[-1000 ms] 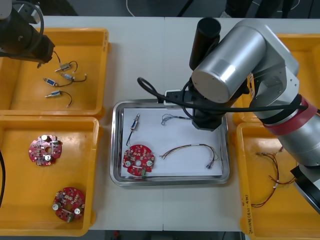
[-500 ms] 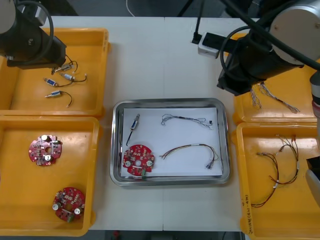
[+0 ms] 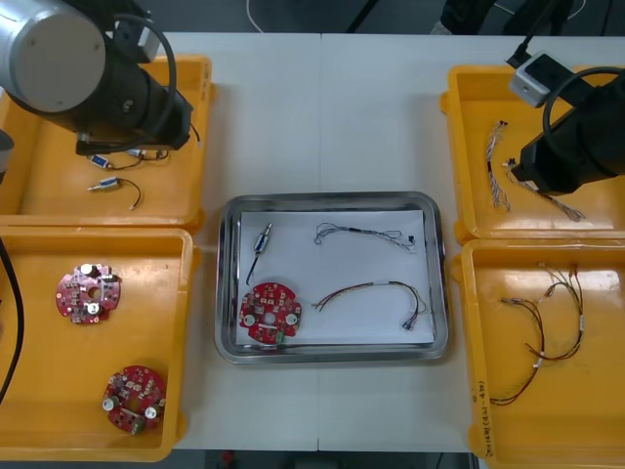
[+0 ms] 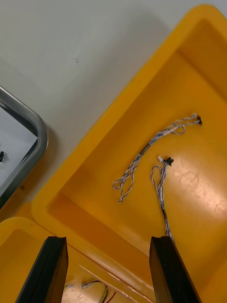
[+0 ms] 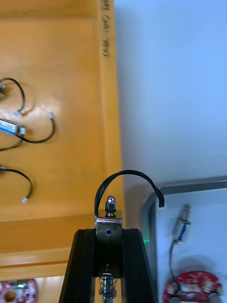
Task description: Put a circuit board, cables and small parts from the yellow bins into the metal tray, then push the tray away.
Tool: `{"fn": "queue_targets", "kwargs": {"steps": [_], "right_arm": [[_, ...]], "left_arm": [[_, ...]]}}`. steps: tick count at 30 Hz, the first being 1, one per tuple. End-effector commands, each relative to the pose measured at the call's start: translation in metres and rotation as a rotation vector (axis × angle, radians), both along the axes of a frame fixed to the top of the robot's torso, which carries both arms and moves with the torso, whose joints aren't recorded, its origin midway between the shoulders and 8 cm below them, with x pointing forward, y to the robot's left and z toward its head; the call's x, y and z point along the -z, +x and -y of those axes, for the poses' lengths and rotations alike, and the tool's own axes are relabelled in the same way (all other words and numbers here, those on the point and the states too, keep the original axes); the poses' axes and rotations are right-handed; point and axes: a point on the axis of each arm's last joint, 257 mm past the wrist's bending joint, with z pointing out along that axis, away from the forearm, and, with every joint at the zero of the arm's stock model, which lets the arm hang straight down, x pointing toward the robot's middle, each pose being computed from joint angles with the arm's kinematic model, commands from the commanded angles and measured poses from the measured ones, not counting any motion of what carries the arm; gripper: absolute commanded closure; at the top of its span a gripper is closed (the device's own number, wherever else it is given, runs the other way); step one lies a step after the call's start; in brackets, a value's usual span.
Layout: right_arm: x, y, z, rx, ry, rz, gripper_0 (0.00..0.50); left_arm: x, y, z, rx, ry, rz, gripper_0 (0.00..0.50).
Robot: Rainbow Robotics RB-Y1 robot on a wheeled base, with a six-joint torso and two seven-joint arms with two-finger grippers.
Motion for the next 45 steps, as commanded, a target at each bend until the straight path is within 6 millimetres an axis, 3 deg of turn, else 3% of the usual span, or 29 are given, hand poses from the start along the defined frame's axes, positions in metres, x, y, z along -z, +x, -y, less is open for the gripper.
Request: {"fn": "queue_targets", "kwargs": {"steps": [1, 6, 17, 26, 38, 45], "right_arm": [[-0.004, -0.01, 0.043, 0.142, 0.039, 0.017, 0.0], [0.012, -0.028, 0.07, 0.266, 0.101, -0.006, 0.0], [0.038, -0.066, 0.109, 0.41, 0.16, -0.037, 0.0], [0.058, -0.09, 0.132, 0.512, 0.209, -0.081, 0.0], [0.081, -0.107, 0.122, 0.592, 0.313, -0.124, 0.0], [0.08, -0.107, 0.124, 0.609, 0.316, -0.117, 0.0]], "left_arm": [[0.01, -0.019, 0.05, 0.004, -0.076, -0.009, 0.495], [0.027, -0.028, 0.09, 0.039, -0.088, -0.006, 0.495], [0.075, -0.04, 0.143, 0.092, -0.072, -0.034, 0.496], [0.117, -0.036, 0.156, 0.09, -0.035, -0.07, 0.493], [0.159, -0.028, 0.167, 0.089, -0.014, -0.089, 0.493], [0.17, -0.029, 0.166, 0.084, -0.007, -0.1, 0.494]]}}
